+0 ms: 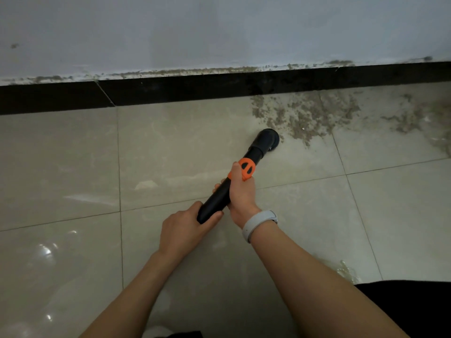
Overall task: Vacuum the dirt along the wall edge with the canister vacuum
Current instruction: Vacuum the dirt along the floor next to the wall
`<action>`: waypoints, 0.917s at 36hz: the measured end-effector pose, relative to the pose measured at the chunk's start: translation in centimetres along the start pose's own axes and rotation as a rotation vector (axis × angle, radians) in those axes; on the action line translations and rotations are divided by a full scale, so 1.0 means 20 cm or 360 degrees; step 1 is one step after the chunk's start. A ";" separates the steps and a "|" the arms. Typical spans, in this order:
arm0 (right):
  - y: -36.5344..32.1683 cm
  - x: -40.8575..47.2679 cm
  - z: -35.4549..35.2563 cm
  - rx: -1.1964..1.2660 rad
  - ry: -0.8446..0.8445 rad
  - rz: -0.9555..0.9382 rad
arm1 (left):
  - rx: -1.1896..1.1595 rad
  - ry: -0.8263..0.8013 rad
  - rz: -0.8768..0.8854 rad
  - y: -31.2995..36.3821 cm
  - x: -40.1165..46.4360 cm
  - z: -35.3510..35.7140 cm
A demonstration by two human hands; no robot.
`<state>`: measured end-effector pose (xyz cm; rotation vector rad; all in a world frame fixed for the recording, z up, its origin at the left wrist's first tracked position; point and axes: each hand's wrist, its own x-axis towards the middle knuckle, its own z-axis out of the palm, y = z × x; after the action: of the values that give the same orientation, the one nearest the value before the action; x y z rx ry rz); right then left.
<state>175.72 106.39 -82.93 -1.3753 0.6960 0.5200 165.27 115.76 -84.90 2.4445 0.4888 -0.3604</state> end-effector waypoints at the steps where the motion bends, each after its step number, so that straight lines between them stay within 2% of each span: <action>1: -0.02 0.01 -0.02 0.0014 0.0021 -0.0006 | 0.0007 -0.0011 0.0023 0.02 0.01 0.01; 11: -0.11 0.05 -0.19 0.0169 0.0057 -0.0035 | 0.0121 -0.0056 0.0099 0.17 0.07 0.11; 19: -0.09 0.04 -0.41 0.0293 0.0122 -0.0054 | 0.0314 -0.0161 0.0261 0.29 0.06 0.19; 26: -0.12 0.08 -0.33 0.0257 0.0196 -0.0081 | 0.0302 -0.0089 0.0119 0.28 0.10 0.15; 33: -0.09 0.02 -0.14 0.0088 -0.0036 0.0093 | 0.0352 0.0188 -0.0220 0.20 -0.05 0.04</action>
<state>176.87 103.37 -82.06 -1.2990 0.7286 0.5580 165.96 111.99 -83.10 2.6641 0.7043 -0.3441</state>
